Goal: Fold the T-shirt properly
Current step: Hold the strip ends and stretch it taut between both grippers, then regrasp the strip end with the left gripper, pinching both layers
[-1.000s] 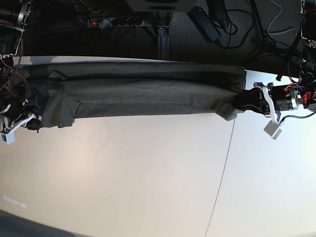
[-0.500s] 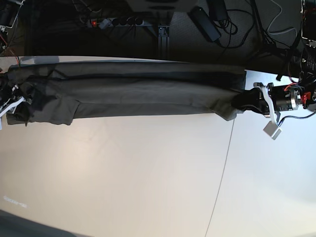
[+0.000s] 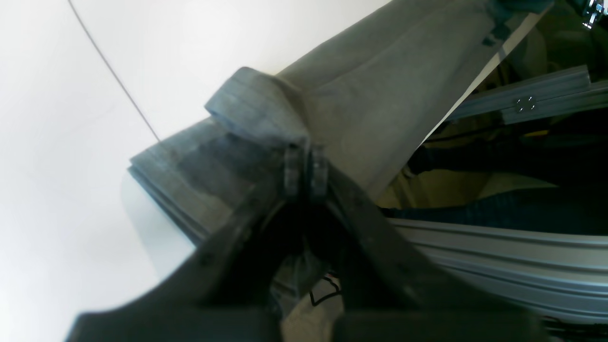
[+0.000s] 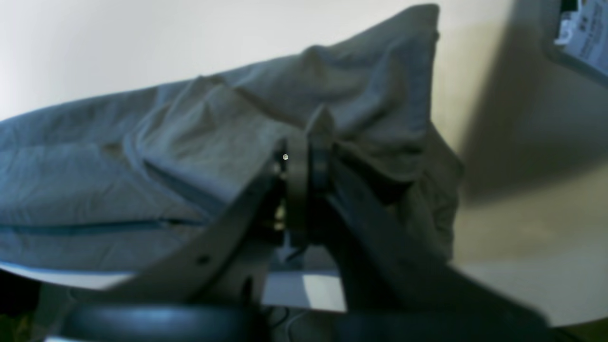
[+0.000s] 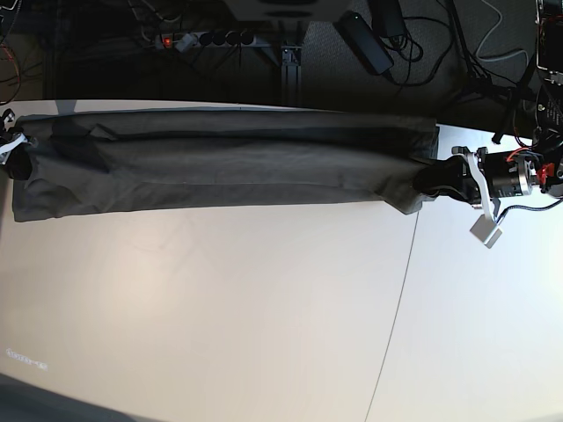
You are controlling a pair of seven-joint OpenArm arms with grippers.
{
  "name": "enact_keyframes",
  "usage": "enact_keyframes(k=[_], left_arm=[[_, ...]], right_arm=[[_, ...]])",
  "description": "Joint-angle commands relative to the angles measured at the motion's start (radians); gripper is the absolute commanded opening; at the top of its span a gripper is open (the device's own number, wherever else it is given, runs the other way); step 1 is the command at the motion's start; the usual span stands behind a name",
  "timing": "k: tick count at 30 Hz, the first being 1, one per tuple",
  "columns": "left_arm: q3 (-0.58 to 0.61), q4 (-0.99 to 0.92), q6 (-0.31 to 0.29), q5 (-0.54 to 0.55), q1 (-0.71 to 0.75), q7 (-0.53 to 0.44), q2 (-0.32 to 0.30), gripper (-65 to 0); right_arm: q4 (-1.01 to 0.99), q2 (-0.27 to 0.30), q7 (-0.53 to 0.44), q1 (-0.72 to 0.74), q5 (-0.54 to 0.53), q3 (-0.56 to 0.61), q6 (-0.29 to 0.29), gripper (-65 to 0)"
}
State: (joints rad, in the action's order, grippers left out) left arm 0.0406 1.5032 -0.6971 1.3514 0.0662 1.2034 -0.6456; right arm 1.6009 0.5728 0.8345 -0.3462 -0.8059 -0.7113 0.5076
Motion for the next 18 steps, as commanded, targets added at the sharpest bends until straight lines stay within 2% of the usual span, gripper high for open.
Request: enact_keyframes(k=[1, 2, 4, 5, 6, 12, 18], left_arm=[[-0.007, 0.014, -0.001, 0.021, -0.016, -0.017, -0.017, -63.5], [-0.007, 0.014, -0.001, 0.02, -0.016, -0.017, -0.017, -56.9], [-0.007, 0.014, -0.001, 0.015, -0.016, -0.018, -0.017, -41.8], [-0.007, 0.014, -0.001, 0.006, -0.016, -0.018, -0.017, -35.5], [-0.007, 0.014, -0.001, -0.008, -0.016, -0.018, -0.017, -31.6], [-0.036, 0.014, -0.001, -0.054, -0.016, -0.025, -0.022, -30.9], [-0.182, 0.016, -0.001, 0.039, -0.015, 0.01, -0.023, -30.9]], right_arm=[[0.013, 0.023, -0.029, 0.005, 0.005, -0.011, 0.076, -65.0], [0.013, 0.023, -0.043, 0.005, 0.02, -0.011, 0.076, -64.3], [0.013, 0.023, -0.073, 0.005, 0.04, -0.011, 0.076, -40.1], [0.013, 0.023, -0.081, 0.005, 0.039, -0.011, 0.076, -30.8], [0.013, 0.023, -0.083, 0.008, 0.039, -0.011, 0.076, -25.7], [0.017, 0.024, -0.082, 0.064, 0.021, -0.011, 0.076, -24.7], [0.067, 0.023, -0.07, 0.09, -0.04, -0.011, 0.076, -25.3]])
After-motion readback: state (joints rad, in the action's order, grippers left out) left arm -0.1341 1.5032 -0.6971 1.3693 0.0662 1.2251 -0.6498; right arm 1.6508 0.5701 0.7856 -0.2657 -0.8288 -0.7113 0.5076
